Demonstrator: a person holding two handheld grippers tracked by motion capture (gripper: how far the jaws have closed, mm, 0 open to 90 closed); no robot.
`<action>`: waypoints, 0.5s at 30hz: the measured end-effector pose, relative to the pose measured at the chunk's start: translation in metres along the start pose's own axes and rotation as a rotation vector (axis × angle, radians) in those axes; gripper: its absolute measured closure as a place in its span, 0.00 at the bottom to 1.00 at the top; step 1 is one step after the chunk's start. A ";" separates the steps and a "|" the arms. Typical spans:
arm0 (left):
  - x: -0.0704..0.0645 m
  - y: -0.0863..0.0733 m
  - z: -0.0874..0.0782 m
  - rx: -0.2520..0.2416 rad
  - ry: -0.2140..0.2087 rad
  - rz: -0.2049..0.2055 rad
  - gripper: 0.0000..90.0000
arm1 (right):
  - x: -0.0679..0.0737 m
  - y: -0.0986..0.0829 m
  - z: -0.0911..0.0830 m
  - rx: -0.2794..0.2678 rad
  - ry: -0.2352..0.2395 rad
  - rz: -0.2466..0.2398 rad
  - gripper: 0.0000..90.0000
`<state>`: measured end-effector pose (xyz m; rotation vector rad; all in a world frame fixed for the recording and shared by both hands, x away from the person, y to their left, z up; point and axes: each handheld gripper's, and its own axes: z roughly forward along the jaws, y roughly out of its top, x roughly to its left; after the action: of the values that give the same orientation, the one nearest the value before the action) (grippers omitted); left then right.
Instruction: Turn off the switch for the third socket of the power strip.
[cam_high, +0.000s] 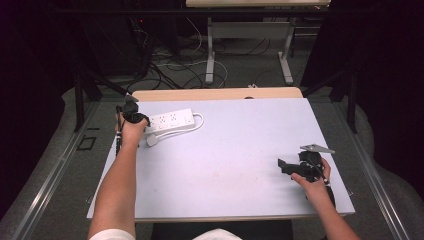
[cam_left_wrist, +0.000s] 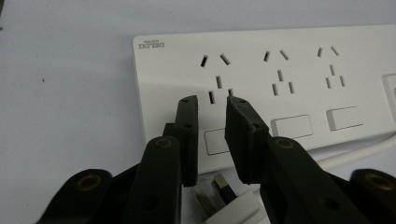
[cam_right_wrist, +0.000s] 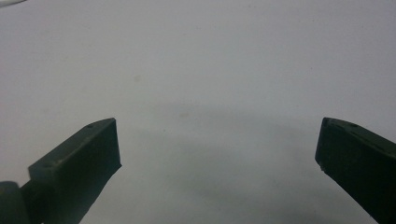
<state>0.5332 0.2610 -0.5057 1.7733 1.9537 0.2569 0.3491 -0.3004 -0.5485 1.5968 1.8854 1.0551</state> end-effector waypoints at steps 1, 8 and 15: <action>0.000 0.000 0.000 0.000 0.000 0.000 0.81 | 0.000 0.000 0.000 0.000 0.000 0.000 0.00; 0.000 0.001 -0.003 -0.028 0.017 0.012 0.71 | 0.001 0.000 0.000 0.000 -0.001 0.002 0.00; 0.000 0.002 -0.004 -0.063 -0.016 0.015 0.55 | 0.001 0.000 0.000 0.000 -0.001 0.002 0.00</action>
<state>0.5325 0.2620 -0.5011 1.7457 1.9014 0.3052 0.3491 -0.2997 -0.5485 1.6000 1.8836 1.0549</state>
